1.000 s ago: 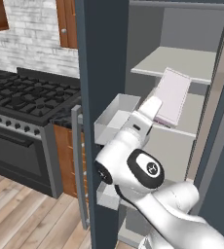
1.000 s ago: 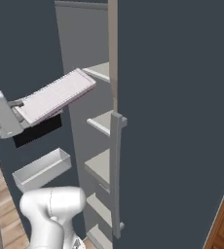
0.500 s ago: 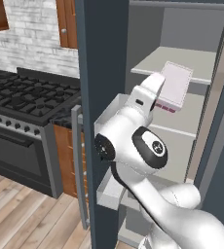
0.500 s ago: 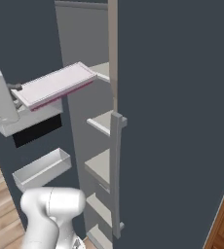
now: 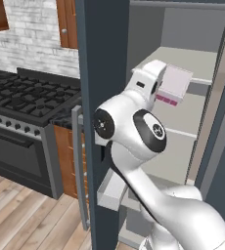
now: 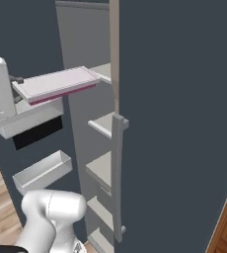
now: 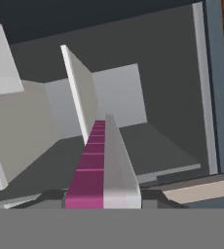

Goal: The ice cube tray has been filled with water. Take the tray and place it in the freezer to make ice. Close the freezer door after placing the tray.

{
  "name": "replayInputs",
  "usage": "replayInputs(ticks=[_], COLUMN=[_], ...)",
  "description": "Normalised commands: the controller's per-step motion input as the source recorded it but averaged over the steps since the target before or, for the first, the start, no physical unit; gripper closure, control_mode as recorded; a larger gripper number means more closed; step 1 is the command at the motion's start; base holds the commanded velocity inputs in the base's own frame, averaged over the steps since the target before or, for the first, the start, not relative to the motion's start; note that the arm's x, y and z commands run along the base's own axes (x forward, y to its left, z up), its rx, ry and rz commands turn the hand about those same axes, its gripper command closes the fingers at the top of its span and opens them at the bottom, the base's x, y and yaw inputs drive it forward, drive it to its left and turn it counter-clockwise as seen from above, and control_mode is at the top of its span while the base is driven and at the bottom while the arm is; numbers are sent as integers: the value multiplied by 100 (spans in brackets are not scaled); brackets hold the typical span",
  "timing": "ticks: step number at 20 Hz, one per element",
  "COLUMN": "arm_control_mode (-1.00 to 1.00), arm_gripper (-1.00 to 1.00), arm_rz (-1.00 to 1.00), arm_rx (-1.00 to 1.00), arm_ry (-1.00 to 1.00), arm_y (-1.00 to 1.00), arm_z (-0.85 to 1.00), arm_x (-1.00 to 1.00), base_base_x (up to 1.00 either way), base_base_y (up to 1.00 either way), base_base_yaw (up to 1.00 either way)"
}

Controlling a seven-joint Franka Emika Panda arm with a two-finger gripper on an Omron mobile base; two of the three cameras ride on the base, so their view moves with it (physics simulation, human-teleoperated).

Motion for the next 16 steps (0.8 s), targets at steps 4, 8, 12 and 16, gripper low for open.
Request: replayInputs(ticks=[4,8,12,16], arm_control_mode=[-100,-100,-100,-100], arm_gripper=[100,100,100,100], arm_rz=[0,0,0,0], arm_rx=[-3,-9,-8,0], arm_ry=[0,0,2,13], arm_y=[-7,-14,-22,-43], arm_z=[0,0,0,10], arm_x=[21,19,18,19], base_base_x=[0,0,0,0], base_base_y=[0,0,0,0], base_base_yaw=[0,0,0,0])
